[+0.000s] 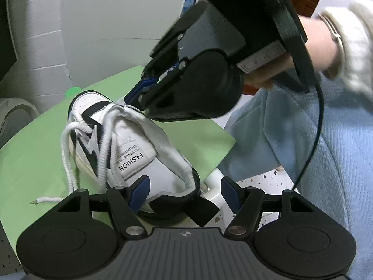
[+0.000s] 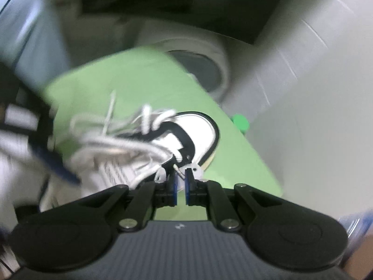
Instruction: Lace up shoes with both hands
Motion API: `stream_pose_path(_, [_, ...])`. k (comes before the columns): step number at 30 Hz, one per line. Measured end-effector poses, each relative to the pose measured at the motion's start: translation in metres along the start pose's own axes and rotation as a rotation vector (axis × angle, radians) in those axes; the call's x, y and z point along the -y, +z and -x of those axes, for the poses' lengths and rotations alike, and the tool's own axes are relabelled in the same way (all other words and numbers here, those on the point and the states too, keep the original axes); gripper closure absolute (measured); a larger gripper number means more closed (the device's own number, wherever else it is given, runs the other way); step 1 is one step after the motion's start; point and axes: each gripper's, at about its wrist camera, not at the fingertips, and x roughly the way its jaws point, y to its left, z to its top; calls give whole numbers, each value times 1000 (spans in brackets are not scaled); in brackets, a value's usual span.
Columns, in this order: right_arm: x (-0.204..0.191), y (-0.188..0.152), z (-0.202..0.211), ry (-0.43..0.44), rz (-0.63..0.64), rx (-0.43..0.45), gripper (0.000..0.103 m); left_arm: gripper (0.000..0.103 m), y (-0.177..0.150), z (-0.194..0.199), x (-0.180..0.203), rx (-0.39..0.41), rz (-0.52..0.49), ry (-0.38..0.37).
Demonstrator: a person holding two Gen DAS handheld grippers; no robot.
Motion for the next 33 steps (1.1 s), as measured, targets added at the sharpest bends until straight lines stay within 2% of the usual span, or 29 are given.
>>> stream_pose_path(5, [14, -17, 9, 26, -366, 56, 96, 37, -2, -1, -1, -2, 9, -5])
stream_pose_path(8, [26, -31, 18, 43, -516, 79, 96, 37, -2, -4, 0, -1, 12, -7])
stream_pose_path(9, [29, -35, 21, 44, -549, 83, 96, 37, -2, -4, -1, -2, 15, -8])
stream_pose_path(10, [31, -37, 22, 42, -572, 84, 103, 37, -1, -4, -1, -3, 18, -8])
stream_pose_path(13, [34, -39, 25, 29, -579, 89, 103, 37, -1, -4, -5, -3, 28, -11])
stream_pose_path(15, [28, -36, 36, 9, -458, 80, 103, 37, 0, -3, -6, 0, 32, -12])
stream_pose_path(17, [15, -30, 46, -20, -249, 91, 102, 37, 0, -2, -6, 2, 34, -12])
stream_pose_path(22, [-27, -21, 64, -110, 410, 75, 96, 37, 1, -6, -5, 0, 31, -10])
stream_pose_path(25, [-44, -22, 62, -92, 698, 67, 88, 37, 2, -6, -4, -1, 29, -7])
stream_pose_path(28, [-52, -23, 49, -80, 886, 31, 88, 37, 2, -6, -5, 0, 30, -8])
stream_pose_path(33, [-51, -27, 40, -41, 1036, -20, 88, 37, 2, -7, -5, 3, 31, -12])
